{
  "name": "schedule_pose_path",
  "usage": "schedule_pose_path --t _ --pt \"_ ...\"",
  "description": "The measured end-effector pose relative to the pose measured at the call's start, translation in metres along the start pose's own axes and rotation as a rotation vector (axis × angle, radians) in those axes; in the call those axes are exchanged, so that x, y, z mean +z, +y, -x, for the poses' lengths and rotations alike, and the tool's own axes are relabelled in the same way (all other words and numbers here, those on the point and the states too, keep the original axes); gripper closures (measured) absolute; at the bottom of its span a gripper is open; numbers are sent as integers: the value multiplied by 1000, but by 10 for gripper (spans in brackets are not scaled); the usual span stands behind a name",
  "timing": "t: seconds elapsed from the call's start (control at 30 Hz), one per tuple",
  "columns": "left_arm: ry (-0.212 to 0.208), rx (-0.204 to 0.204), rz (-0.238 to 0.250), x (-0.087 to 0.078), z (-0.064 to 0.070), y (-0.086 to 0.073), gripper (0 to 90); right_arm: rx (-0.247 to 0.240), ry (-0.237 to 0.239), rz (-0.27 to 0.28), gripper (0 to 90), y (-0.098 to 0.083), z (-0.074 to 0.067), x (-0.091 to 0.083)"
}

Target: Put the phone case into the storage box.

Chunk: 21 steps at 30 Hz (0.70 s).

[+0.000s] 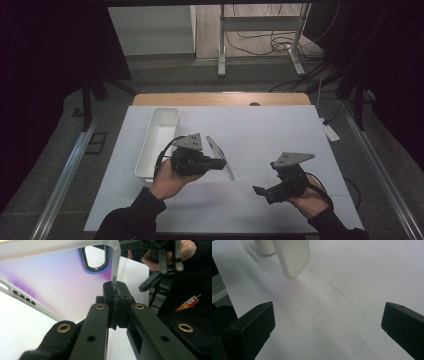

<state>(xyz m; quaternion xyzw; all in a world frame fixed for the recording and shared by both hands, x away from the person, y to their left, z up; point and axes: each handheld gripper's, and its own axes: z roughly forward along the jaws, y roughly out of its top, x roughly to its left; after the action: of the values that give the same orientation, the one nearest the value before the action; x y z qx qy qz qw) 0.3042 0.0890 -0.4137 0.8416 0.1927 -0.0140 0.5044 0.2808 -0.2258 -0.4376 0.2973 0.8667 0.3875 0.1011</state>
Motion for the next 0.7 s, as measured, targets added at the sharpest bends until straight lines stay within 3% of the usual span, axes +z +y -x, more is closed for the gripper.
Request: schedule_pose_path --t 0.37,0.5,0.7 --pt "60 -19 0 -6 -10 10 885 -5 -21 26 0 -6 -1 -8" --pt "73 -29 1 -7 -13 11 885 12 8 21 15 -10 -1 -11" --pt "100 -39 -6 -13 -19 14 885 18 1 5 22 -15 0 -12"
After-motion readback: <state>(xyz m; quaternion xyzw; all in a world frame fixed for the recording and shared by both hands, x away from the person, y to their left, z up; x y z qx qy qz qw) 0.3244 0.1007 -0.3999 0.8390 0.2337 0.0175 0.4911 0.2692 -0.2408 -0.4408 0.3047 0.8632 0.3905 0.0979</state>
